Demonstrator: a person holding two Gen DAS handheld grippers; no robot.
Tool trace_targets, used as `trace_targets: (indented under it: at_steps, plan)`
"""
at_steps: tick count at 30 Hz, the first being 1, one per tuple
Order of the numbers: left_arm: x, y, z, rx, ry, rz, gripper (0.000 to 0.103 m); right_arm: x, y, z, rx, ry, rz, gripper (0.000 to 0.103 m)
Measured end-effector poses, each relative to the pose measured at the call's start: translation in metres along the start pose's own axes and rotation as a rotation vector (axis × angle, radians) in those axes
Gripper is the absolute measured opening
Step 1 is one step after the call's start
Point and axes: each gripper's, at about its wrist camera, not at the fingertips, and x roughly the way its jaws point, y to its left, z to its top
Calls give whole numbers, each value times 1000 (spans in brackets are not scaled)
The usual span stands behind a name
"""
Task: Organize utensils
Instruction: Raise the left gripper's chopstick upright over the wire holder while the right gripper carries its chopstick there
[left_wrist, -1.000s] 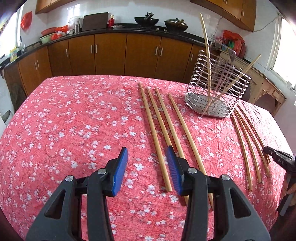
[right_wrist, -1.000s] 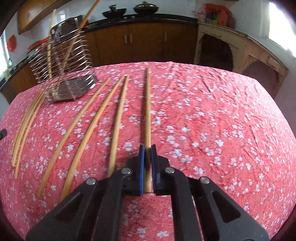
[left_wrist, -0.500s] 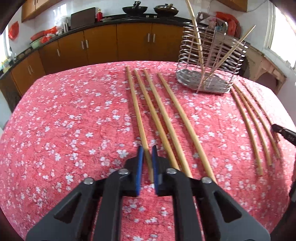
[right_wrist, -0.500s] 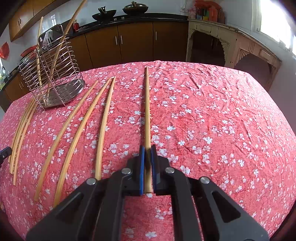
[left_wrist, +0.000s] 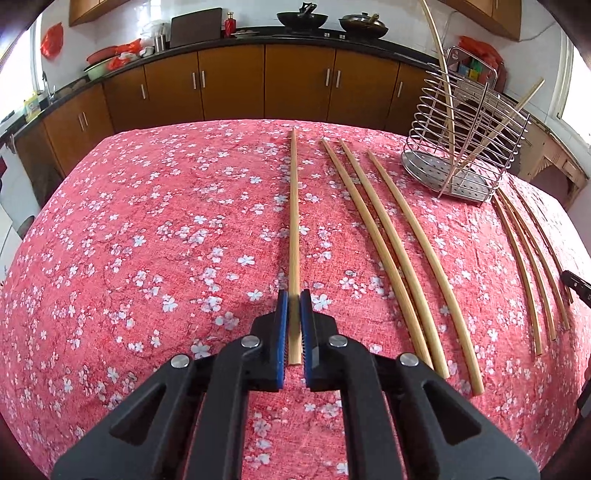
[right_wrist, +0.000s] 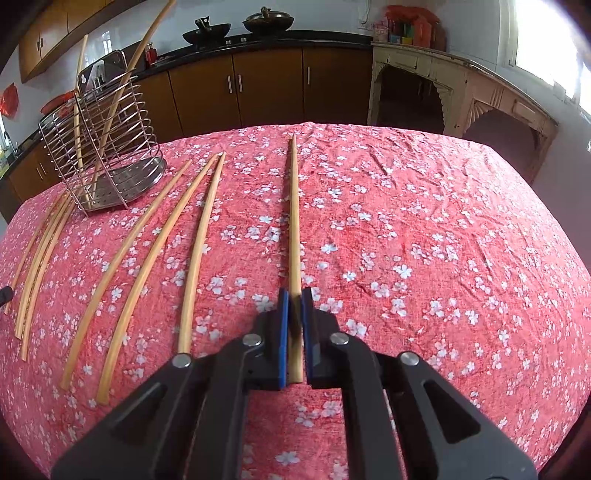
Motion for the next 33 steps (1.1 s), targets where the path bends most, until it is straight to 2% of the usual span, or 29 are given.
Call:
trace_targets:
  at_steps: [15,21,26,33]
  plan:
    - [1,1,0,-12,-3,4,7,-1,0,0,6,5,12,8]
    - [-9,4,-7,-15,-18,-10,7,-14,-4,-8,7,-16,28,8]
    - [-42,9,-8,-1,-119,-24,7,-56,-9,-9,-11,-137,17,8]
    - [-114,21,6,-17,-337,-64,7,-119,-16,8,-8,-327,6,8]
